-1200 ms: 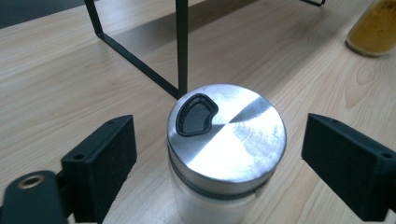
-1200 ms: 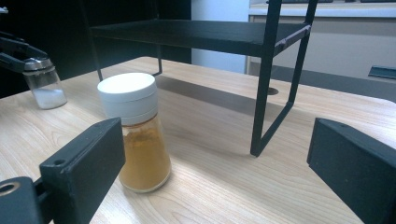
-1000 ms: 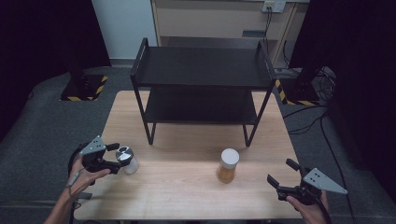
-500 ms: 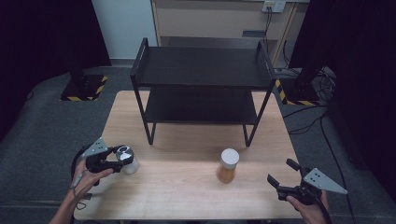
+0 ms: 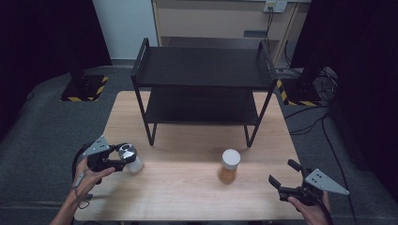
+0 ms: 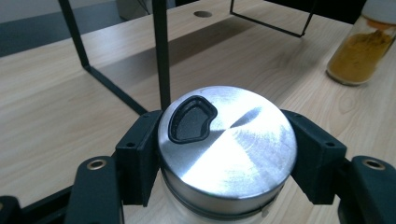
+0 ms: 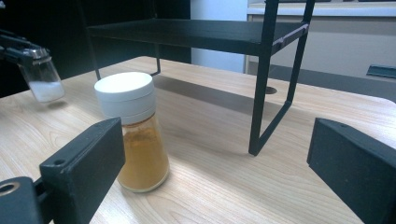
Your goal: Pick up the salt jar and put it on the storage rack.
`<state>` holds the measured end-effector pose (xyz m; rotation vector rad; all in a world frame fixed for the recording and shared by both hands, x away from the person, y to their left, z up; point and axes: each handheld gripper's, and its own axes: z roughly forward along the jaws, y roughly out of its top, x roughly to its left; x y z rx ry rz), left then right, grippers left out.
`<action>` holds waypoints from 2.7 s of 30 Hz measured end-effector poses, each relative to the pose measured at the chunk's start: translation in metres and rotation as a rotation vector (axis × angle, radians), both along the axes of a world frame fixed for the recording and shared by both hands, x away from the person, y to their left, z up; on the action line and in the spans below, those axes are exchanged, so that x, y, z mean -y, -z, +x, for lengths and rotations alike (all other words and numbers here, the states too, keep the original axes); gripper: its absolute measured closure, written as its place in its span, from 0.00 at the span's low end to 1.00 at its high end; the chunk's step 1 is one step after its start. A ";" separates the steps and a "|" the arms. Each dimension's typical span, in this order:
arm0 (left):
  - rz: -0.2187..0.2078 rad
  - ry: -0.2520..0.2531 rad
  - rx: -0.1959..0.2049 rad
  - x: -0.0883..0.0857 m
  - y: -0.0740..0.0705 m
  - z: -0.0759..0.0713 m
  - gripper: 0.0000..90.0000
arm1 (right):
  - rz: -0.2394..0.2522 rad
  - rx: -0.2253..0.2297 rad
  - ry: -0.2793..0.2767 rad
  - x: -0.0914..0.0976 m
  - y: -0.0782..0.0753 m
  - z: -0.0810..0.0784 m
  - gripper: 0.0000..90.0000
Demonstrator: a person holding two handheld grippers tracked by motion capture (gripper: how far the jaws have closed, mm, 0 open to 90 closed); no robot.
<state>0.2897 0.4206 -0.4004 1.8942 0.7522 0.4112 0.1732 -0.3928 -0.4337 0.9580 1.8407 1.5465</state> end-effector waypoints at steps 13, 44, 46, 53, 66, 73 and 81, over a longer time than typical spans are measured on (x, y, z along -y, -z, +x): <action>0.002 0.100 0.032 0.017 -0.053 0.010 0.37 | 0.008 0.004 -0.004 0.001 0.001 0.000 0.05; -0.013 0.272 0.065 0.079 -0.168 0.044 0.37 | 0.080 0.019 0.038 0.003 0.007 -0.006 0.01; -0.009 0.262 0.070 0.082 -0.175 0.043 0.37 | 0.085 0.017 0.036 0.004 0.007 -0.006 0.01; -0.015 0.248 0.064 0.090 -0.202 0.045 0.37 | 0.092 0.012 0.038 0.003 0.007 -0.006 0.01; 0.004 0.218 0.083 0.104 -0.256 0.049 0.37 | 0.094 0.010 0.038 0.004 0.007 -0.005 0.01; 0.007 0.200 0.082 0.109 -0.280 0.054 0.37 | 0.099 0.011 0.036 0.005 0.008 -0.005 0.01; 0.011 0.184 0.095 0.112 -0.307 0.066 0.37 | 0.115 -0.001 0.032 0.006 0.011 0.000 0.01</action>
